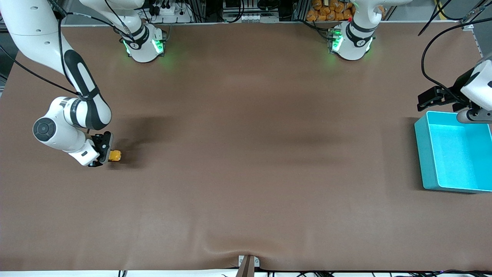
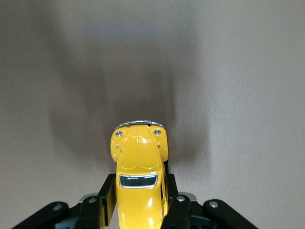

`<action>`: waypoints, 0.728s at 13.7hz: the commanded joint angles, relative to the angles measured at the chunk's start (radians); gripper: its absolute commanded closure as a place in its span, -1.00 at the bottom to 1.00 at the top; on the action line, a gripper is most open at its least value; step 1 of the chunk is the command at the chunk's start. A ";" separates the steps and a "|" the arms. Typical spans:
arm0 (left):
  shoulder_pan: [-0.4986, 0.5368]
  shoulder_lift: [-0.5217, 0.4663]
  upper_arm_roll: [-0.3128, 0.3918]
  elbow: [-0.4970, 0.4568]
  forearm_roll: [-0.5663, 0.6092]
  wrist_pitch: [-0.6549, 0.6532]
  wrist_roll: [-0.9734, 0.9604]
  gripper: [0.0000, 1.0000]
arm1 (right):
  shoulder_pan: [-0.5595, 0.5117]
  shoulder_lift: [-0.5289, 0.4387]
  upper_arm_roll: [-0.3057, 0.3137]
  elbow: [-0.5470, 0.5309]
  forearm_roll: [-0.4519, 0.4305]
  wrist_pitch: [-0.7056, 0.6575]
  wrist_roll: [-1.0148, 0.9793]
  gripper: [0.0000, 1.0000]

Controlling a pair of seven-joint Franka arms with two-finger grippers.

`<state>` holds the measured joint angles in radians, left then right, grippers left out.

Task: Wind and store yellow beetle car
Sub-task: 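Press the car down and drag it backward along the table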

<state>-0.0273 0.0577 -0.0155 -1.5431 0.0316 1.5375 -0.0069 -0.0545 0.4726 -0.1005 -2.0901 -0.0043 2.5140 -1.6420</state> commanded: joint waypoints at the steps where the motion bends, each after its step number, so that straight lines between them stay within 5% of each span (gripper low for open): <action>1: 0.001 0.002 -0.001 0.008 -0.009 -0.007 -0.018 -1.00 | -0.033 0.029 0.007 0.033 0.006 -0.004 -0.033 0.49; 10: 0.003 0.002 0.000 0.008 -0.009 -0.007 -0.018 -1.00 | -0.102 0.040 0.007 0.062 0.006 -0.009 -0.137 0.49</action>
<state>-0.0273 0.0578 -0.0153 -1.5431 0.0316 1.5375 -0.0069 -0.1257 0.4902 -0.1037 -2.0602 -0.0043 2.5135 -1.7405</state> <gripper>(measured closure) 0.000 0.551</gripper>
